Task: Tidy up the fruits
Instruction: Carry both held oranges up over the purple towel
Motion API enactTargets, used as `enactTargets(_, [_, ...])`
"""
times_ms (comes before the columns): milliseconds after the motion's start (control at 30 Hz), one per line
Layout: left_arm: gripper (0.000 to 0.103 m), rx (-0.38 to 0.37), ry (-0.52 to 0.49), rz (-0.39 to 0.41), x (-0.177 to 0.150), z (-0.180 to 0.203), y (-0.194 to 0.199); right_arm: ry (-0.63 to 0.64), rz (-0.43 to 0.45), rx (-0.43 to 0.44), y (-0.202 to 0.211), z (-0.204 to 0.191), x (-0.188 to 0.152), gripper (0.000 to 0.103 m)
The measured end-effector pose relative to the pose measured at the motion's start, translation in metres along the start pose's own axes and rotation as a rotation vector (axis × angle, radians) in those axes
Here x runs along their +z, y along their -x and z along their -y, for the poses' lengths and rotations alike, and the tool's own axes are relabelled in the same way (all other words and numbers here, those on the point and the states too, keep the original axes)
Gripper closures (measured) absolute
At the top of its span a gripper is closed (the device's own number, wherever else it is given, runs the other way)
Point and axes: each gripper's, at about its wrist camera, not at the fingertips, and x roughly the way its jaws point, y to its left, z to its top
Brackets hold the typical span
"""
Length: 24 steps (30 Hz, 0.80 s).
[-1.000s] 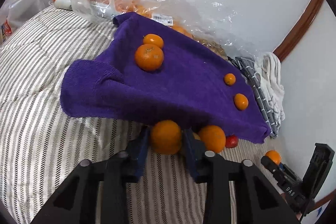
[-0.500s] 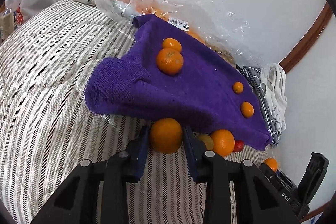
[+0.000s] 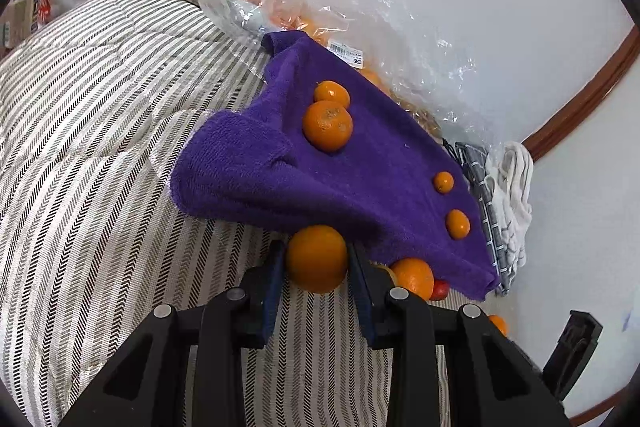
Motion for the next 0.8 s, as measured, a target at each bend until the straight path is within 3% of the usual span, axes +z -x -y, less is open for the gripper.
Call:
enactTargets(233, [0.073, -0.035, 0.021, 0.032, 0.002, -0.003, 0.008, 0.025, 0.002, 0.012, 0.0, -0.004, 0.0, 0.06])
enactTargets(367, [0.073, -0.019, 0.022, 0.034, 0.001, -0.004, 0.007, -0.004, -0.02, 0.048, -0.003, 0.002, 0.001, 0.06])
enactTargets(600, [0.073, -0.027, -0.017, 0.066, 0.0, 0.006, 0.014, -0.072, 0.05, 0.048, 0.01, 0.012, -0.002, 0.06])
enactTargets(700, [0.073, 0.015, -0.073, 0.112, -0.002, 0.014, 0.019, -0.095, 0.078, 0.063, 0.016, 0.015, -0.002, 0.06])
enactTargets(800, [0.073, 0.055, -0.116, 0.149, -0.003, 0.02, 0.023, -0.108, 0.043, 0.049, 0.011, 0.017, 0.001, 0.06])
